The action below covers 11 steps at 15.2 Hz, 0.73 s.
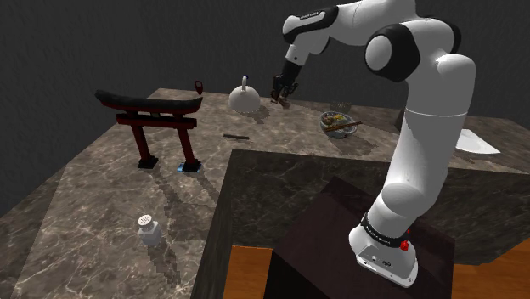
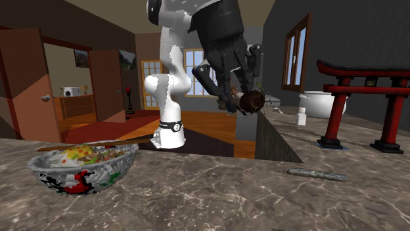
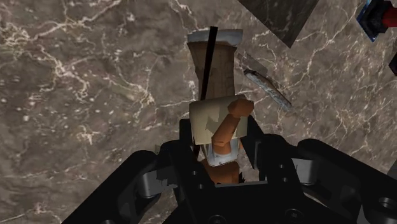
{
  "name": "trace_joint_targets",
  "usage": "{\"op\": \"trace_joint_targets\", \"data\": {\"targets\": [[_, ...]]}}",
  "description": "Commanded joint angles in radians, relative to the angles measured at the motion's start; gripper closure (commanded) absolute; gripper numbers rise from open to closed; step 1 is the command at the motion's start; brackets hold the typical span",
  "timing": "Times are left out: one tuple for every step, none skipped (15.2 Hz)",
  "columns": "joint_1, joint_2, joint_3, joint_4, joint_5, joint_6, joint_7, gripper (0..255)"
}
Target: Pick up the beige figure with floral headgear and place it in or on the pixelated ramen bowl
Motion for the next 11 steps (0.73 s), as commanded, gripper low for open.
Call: {"op": "trace_joint_targets", "data": {"targets": [[-0.009,-0.02,-0.009,-0.012,-0.008,-0.012,-0.014,255],[-0.019,-0.033,-0.018,-0.029,-0.014,-0.015,-0.032,255],[-0.029,-0.046,-0.027,-0.044,-0.02,-0.019,-0.05,255],[-0.04,-0.057,-0.036,-0.058,-0.025,-0.023,-0.068,255],[-0.05,-0.068,-0.045,-0.071,-0.031,-0.027,-0.086,255],[-0.061,-0.078,-0.054,-0.082,-0.037,-0.032,-0.105,255],[-0.072,-0.087,-0.063,-0.092,-0.042,-0.037,-0.124,255],[-0.083,-0.095,-0.073,-0.101,-0.048,-0.043,-0.142,255],[-0.095,-0.102,-0.082,-0.108,-0.053,-0.049,-0.161,255],[-0.107,-0.108,-0.092,-0.115,-0.058,-0.055,-0.181,255],[-0.119,-0.113,-0.102,-0.12,-0.064,-0.062,-0.2,255]]}}
